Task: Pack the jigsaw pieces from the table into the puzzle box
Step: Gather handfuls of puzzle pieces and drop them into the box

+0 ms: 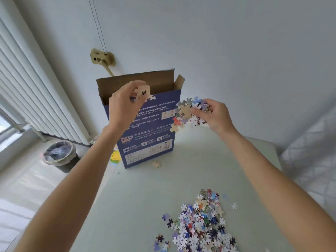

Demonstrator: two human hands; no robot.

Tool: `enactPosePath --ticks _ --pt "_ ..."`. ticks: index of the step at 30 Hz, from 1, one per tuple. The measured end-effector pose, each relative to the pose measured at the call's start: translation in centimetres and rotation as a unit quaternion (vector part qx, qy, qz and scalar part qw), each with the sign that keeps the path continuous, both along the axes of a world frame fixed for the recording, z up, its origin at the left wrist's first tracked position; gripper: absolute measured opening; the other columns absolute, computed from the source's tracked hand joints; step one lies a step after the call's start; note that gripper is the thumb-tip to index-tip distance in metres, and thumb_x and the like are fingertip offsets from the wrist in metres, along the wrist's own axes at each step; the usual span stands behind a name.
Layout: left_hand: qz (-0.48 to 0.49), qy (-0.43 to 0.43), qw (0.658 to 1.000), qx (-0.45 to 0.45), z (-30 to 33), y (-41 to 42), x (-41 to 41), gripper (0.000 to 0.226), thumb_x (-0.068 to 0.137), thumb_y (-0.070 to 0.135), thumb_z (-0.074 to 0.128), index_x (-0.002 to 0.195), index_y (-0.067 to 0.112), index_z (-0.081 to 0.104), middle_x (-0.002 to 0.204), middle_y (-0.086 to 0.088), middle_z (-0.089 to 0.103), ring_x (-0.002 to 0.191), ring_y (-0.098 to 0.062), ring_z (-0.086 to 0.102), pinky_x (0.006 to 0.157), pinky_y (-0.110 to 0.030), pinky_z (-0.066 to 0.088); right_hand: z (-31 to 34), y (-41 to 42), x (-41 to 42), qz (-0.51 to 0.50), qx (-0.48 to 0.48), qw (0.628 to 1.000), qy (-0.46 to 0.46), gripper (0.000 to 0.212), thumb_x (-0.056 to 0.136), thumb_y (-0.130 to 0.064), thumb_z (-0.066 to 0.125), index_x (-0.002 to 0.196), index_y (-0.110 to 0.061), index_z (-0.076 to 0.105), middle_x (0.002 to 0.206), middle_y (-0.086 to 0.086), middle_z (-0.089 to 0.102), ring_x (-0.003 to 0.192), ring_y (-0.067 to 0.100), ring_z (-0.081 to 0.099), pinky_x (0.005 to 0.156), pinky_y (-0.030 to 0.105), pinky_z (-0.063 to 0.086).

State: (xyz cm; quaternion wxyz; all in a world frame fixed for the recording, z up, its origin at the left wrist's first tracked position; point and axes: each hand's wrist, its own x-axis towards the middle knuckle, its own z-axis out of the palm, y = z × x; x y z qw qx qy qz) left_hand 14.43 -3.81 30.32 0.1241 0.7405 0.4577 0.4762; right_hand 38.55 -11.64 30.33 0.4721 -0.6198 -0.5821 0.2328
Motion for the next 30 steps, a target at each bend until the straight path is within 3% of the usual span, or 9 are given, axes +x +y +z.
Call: enactPosePath --ticks 2,7,11,15,18,21,24,30 --pt "0.031 0.031 0.998 0.039 0.5 2.7 -0.3 0.026 0.085 0.025 0.065 0.111 0.025 0.063 0.102 0.003 0.068 0.08 -0.011 0.063 0.068 -0.028 0.053 2.0 3.5 -0.5 0.003 0.026 1.0 -0.017 0.024 0.079 -0.029 0.072 0.095 -0.012 0.065 0.081 -0.009 0.062 0.066 -0.003 0.055 0.054 0.01 0.04" --pt "0.049 0.145 0.988 0.031 -0.4 6.1 -0.5 0.027 0.087 0.026 0.063 0.114 0.026 0.061 0.106 0.0 0.067 0.086 -0.023 0.063 0.069 -0.034 0.051 4.0 11.5 -1.8 -0.006 0.06 0.998 -0.001 0.028 0.077 -0.034 0.074 0.087 -0.01 0.065 0.088 0.008 0.069 0.08 0.022 0.063 0.07 0.037 0.051" --pt "0.054 0.158 0.986 -0.02 -1.4 6.9 -0.7 0.027 0.087 0.024 0.061 0.114 0.027 0.06 0.107 0.001 0.067 0.091 -0.022 0.062 0.069 -0.031 0.046 3.7 14.6 -3.3 0.036 0.092 0.992 -0.084 0.028 0.077 -0.037 0.073 0.086 -0.013 0.061 0.069 -0.007 0.055 0.061 0.007 0.047 0.06 0.021 0.037" --pt "0.041 0.166 0.985 -0.025 -1.7 7.3 -1.2 0.022 0.09 0.025 0.055 0.109 0.025 0.065 0.107 0.003 0.066 0.089 -0.019 0.062 0.068 -0.027 0.044 3.0 15.9 -4.1 0.106 0.109 0.962 -0.229 0.032 0.08 -0.039 0.07 0.093 -0.011 0.062 0.059 -0.002 0.049 0.049 0.009 0.033 0.053 0.025 0.028" --pt "0.029 0.168 0.985 -0.021 -1.6 7.0 -1.6 0.02 0.092 0.031 0.053 0.101 0.026 0.069 0.104 0.005 0.067 0.086 -0.016 0.061 0.066 -0.028 0.047 3.1 16.5 -4.5 0.135 0.102 0.937 -0.306 0.03 0.082 -0.036 0.068 0.103 -0.015 0.064 0.063 0.0 0.053 0.05 0.013 0.037 0.056 0.027 0.031" --pt "0.012 0.174 0.984 -0.028 -1.7 6.6 -1.9 0.022 0.087 0.044 0.058 0.096 0.028 0.069 0.094 0.008 0.067 0.08 -0.012 0.06 0.065 -0.029 0.05 3.2 16.8 -4.8 0.163 0.091 0.908 -0.374 0.03 0.083 -0.033 0.066 0.109 -0.016 0.064 0.072 0.001 0.059 0.063 0.019 0.049 0.064 0.027 0.035" --pt "-0.006 0.208 0.977 -0.038 -1.8 6.5 -2.3 0.026 0.082 0.046 0.063 0.101 0.029 0.068 0.096 0.008 0.069 0.081 -0.013 0.062 0.068 -0.034 0.054 2.7 17.0 -5.2 0.21 0.07 0.894 -0.39 0.028 0.084 -0.03 0.066 0.108 -0.017 0.064 0.082 -0.003 0.064 0.072 0.013 0.053 0.066 0.027 0.036" --pt "-0.006 0.202 0.979 -0.033 -2.4 6.5 -2.2 0.019 0.085 0.03 0.064 0.104 0.026 0.068 0.096 0.005 0.07 0.083 -0.015 0.064 0.07 -0.036 0.056 2.0 17.2 -5.3 0.227 0.027 0.91 -0.346 0.026 0.08 -0.032 0.069 0.101 -0.016 0.067 0.098 -0.002 0.069 0.085 0.013 0.06 0.073 0.031 0.046"
